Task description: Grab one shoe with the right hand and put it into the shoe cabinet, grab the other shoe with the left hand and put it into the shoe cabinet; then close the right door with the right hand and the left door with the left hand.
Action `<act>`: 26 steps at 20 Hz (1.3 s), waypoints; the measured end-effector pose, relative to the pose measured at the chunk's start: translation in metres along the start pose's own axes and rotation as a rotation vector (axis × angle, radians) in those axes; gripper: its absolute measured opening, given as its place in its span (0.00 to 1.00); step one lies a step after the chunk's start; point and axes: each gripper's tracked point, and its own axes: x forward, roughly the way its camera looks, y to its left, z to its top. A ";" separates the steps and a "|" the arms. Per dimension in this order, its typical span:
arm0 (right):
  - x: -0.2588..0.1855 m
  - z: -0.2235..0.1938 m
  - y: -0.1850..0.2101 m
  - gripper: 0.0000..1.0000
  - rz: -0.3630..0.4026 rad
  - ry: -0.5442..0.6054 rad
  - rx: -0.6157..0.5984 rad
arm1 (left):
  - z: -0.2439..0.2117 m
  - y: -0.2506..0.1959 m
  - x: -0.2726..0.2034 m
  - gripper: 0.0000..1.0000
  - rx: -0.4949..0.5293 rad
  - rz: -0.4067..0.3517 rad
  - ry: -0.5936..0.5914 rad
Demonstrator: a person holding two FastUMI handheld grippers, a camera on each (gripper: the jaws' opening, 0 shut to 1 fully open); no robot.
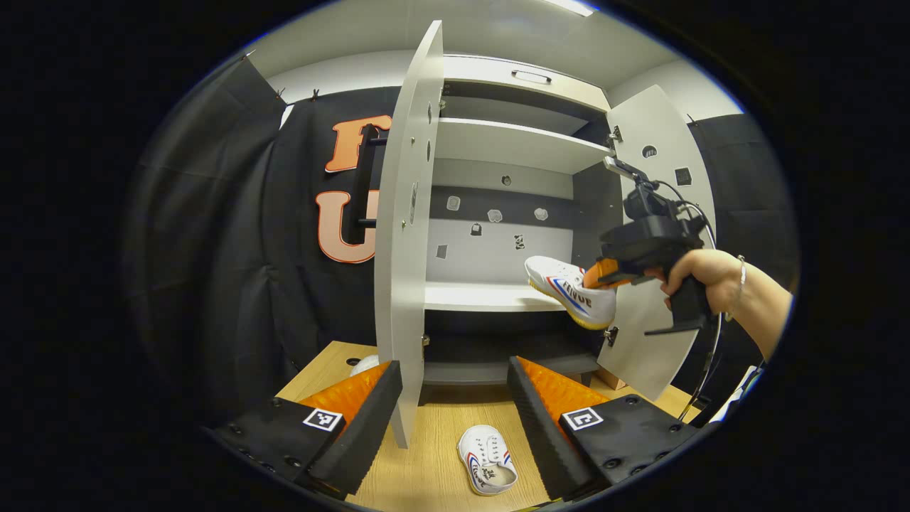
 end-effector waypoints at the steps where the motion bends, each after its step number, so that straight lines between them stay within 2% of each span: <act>1: 0.014 0.012 0.000 0.00 -0.008 -0.007 -0.006 | 0.000 0.001 0.001 0.96 -0.001 0.004 0.000; 7: 0.104 0.057 -0.001 0.00 -0.034 -0.006 0.042 | 0.005 0.012 0.008 0.96 -0.009 0.038 -0.013; 11: 0.164 0.055 -0.016 0.00 -0.087 0.053 0.097 | 0.009 0.013 0.009 0.96 -0.003 0.052 -0.019; 15: 0.200 0.044 -0.029 0.00 -0.119 0.116 0.154 | 0.007 0.010 0.007 0.96 -0.017 0.056 -0.012; 18: 0.206 0.035 -0.035 0.00 -0.134 0.138 0.132 | 0.006 0.009 0.005 0.96 -0.012 0.062 -0.007; 19: 0.202 0.036 -0.032 0.02 -0.126 0.133 0.123 | 0.007 0.009 0.005 0.96 -0.012 0.064 -0.008; 20: 0.200 0.035 -0.033 0.09 -0.132 0.130 0.100 | 0.005 0.009 0.005 0.96 -0.016 0.065 -0.006; 26: 0.148 0.056 -0.025 0.12 -0.079 0.021 0.021 | 0.003 0.005 0.001 0.96 -0.023 0.062 -0.003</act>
